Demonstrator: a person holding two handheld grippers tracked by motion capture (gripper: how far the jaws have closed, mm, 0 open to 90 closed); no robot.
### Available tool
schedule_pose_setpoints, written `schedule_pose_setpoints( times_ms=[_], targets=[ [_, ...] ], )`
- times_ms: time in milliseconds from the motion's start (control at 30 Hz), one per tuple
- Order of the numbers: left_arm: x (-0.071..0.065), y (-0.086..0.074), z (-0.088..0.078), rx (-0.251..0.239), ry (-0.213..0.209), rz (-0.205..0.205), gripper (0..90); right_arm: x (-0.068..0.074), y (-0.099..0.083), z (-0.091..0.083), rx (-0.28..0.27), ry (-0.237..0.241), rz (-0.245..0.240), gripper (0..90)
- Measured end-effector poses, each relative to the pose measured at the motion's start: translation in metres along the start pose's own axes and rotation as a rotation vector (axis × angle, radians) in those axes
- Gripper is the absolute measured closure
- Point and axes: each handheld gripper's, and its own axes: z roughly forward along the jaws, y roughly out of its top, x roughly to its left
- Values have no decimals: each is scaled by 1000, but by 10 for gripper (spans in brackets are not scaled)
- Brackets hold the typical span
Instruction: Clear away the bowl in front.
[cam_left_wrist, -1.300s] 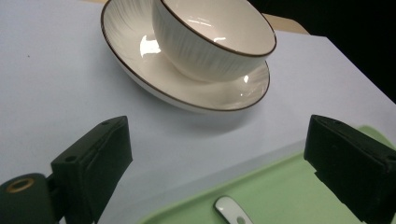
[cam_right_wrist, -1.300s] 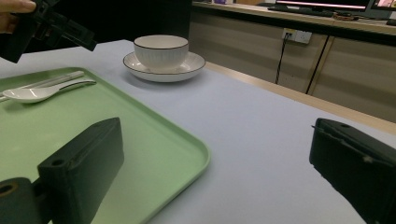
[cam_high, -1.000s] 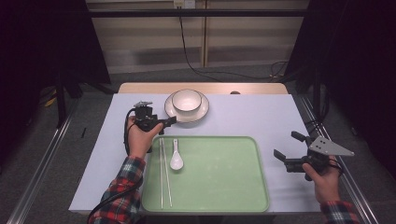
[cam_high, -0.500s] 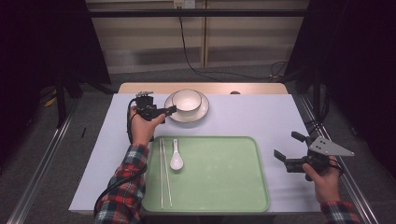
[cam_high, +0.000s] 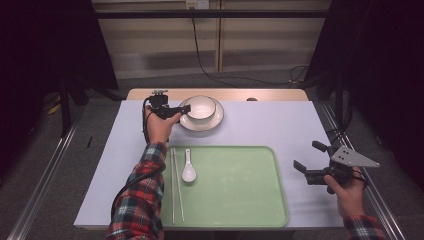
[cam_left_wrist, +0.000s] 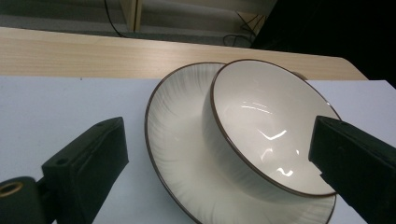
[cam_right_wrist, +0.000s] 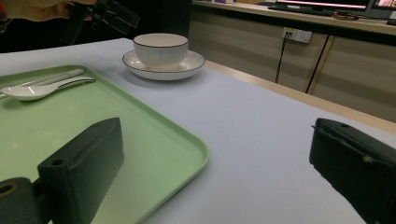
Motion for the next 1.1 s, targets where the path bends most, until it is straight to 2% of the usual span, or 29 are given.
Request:
schedule_pose_setpoints(
  times_ms=[100,167,233,333,500,567,667,733,867,967,1100],
  targets=[
    [1,0,5,9,12,7,50,0,0,0,0,1,0,23],
    [2,-2,9,11,18,-1,55,0,0,0,3,11,-3,23],
    [3,-3,12,12,28,-12,61,0,0,0,-1,1,0,22],
    [3,-4,17,10,37,-10,72,0,0,0,0,3,0,22],
    [1,-2,22,15,41,-5,105,-1,0,0,3,10,-4,23],
    [1,-2,24,18,37,-3,126,0,0,0,1,-1,-4,23],
    [1,-2,27,24,37,2,158,0,0,0,2,11,-2,23],
    [0,-2,28,29,44,3,175,0,0,0,0,-4,-3,23],
    [0,-3,30,35,52,1,218,0,0,0,1,-1,-2,23],
    [-1,-3,32,27,35,0,270,0,0,0,0,-2,-1,23],
    [-3,-3,33,26,35,3,277,0,0,0,0,-2,1,23]
  ],
)
